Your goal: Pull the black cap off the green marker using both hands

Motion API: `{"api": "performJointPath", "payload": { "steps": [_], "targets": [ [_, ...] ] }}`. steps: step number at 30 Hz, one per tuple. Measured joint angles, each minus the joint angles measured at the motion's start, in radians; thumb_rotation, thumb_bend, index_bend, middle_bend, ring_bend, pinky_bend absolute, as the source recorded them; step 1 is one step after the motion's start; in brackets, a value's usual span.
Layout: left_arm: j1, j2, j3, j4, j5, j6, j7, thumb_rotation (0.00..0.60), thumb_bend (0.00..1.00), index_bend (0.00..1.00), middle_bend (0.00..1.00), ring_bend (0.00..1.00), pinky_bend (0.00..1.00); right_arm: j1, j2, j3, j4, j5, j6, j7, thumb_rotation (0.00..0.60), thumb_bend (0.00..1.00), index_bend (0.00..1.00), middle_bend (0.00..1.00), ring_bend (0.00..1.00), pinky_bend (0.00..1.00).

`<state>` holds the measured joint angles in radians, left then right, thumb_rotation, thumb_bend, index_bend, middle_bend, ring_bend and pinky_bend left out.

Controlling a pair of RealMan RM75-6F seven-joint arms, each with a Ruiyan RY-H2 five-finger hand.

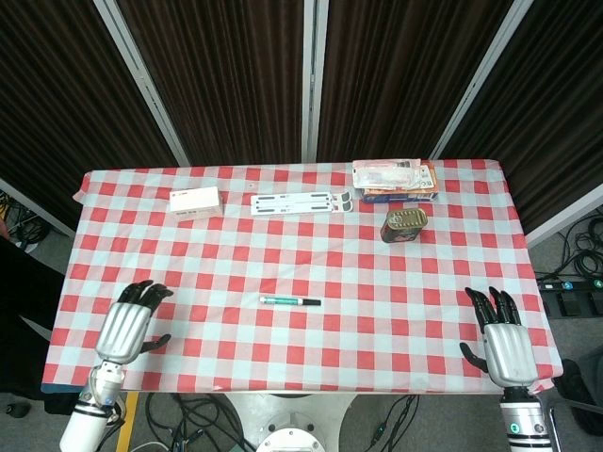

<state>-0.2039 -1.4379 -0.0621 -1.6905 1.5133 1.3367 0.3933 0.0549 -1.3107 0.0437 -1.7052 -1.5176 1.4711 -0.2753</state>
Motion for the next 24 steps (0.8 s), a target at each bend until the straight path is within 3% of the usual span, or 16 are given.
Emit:
{"api": "performJointPath", "payload": {
  "steps": [2, 6, 12, 15, 17, 24],
  "targets": [
    [-0.039, 0.000, -0.025, -0.031, -0.026, -0.050, 0.036, 0.600, 0.05, 0.27, 0.25, 0.18, 0.25, 0.003, 0.012, 0.007, -0.014, 0.000, 0.003, -0.009, 0.600, 0.10, 0.07, 0.14, 0.00, 0.03],
    [-0.115, -0.019, -0.076, -0.070, -0.112, -0.136, 0.115, 0.600, 0.05, 0.32, 0.33, 0.35, 0.37, 0.008, 0.037, 0.021, -0.044, 0.000, 0.014, -0.019, 0.600, 0.10, 0.07, 0.14, 0.00, 0.03],
    [-0.247, -0.127, -0.154, -0.075, -0.263, -0.232, 0.249, 0.600, 0.07, 0.37, 0.38, 0.43, 0.49, 0.014, 0.043, 0.026, -0.051, 0.020, 0.004, -0.019, 0.600, 0.10, 0.07, 0.14, 0.00, 0.03],
    [-0.308, -0.179, -0.179, -0.066, -0.327, -0.255, 0.344, 0.600, 0.09, 0.40, 0.49, 0.68, 0.68, 0.017, 0.043, 0.027, -0.049, 0.026, 0.000, -0.016, 0.600, 0.10, 0.07, 0.14, 0.00, 0.03],
    [-0.349, -0.214, -0.195, -0.061, -0.388, -0.263, 0.422, 0.600, 0.09, 0.41, 0.52, 0.75, 0.73, 0.018, 0.042, 0.026, -0.046, 0.029, -0.003, -0.013, 0.600, 0.10, 0.07, 0.14, 0.00, 0.03],
    [-0.486, -0.340, -0.232, -0.031, -0.652, -0.264, 0.593, 0.600, 0.14, 0.43, 0.51, 0.81, 0.80, 0.021, 0.032, 0.020, -0.022, 0.039, -0.017, 0.007, 0.600, 0.10, 0.07, 0.14, 0.00, 0.03]
  ]
}}
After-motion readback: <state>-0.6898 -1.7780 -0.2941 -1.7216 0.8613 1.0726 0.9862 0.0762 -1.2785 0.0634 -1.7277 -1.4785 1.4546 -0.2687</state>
